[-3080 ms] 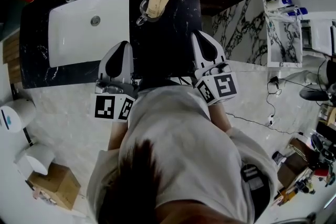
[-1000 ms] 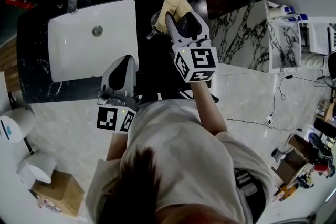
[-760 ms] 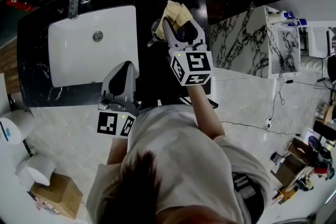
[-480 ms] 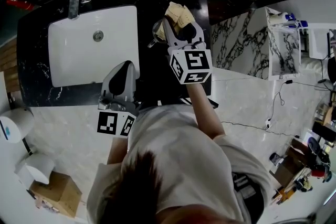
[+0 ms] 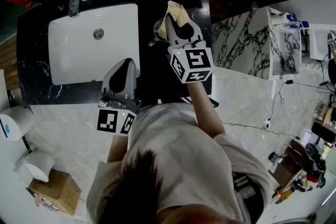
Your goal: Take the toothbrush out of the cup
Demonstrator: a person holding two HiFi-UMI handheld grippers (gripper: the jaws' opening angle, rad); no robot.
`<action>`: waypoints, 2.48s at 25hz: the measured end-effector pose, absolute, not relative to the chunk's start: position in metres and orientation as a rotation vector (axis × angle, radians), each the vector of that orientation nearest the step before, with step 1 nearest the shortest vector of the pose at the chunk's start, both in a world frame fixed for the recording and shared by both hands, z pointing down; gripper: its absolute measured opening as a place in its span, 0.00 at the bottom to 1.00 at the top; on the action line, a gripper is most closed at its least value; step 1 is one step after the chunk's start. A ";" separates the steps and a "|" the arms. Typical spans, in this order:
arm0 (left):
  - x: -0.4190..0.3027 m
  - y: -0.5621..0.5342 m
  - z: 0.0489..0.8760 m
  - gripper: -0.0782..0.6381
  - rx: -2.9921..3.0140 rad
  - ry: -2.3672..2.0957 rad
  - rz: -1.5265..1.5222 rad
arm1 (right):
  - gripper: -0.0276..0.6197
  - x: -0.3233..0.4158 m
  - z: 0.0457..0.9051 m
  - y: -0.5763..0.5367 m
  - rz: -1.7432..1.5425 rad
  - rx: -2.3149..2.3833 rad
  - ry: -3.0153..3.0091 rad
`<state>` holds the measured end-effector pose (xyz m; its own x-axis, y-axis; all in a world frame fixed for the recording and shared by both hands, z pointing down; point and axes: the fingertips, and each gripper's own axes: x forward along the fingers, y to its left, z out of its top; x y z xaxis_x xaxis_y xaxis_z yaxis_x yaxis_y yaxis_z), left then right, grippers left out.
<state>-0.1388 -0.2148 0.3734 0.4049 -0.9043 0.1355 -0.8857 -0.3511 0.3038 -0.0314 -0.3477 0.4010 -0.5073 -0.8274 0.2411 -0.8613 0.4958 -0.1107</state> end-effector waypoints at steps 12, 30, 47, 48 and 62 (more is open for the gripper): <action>-0.141 -0.210 0.367 0.13 2.344 -1.568 -0.090 | 0.10 -0.031 0.386 -0.344 0.335 1.454 -2.639; -0.132 -0.207 0.354 0.13 2.396 -1.549 -0.117 | 0.10 -0.023 0.346 -0.338 0.288 1.488 -2.726; -0.129 -0.200 0.338 0.13 2.424 -1.573 -0.155 | 0.10 -0.015 0.294 -0.329 0.187 1.537 -2.813; -0.128 -0.200 0.336 0.13 2.428 -1.573 -0.157 | 0.10 -0.014 0.291 -0.328 0.180 1.541 -2.819; -0.117 -0.195 0.325 0.13 2.461 -1.558 -0.173 | 0.10 -0.004 0.251 -0.312 0.099 1.578 -2.884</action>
<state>-0.1169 -0.1954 0.3252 0.4299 -0.9027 0.0197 -0.8763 -0.4118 0.2501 -0.0039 -0.3117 0.2512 -0.5313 -0.8413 -0.0996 -0.8325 0.5402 -0.1227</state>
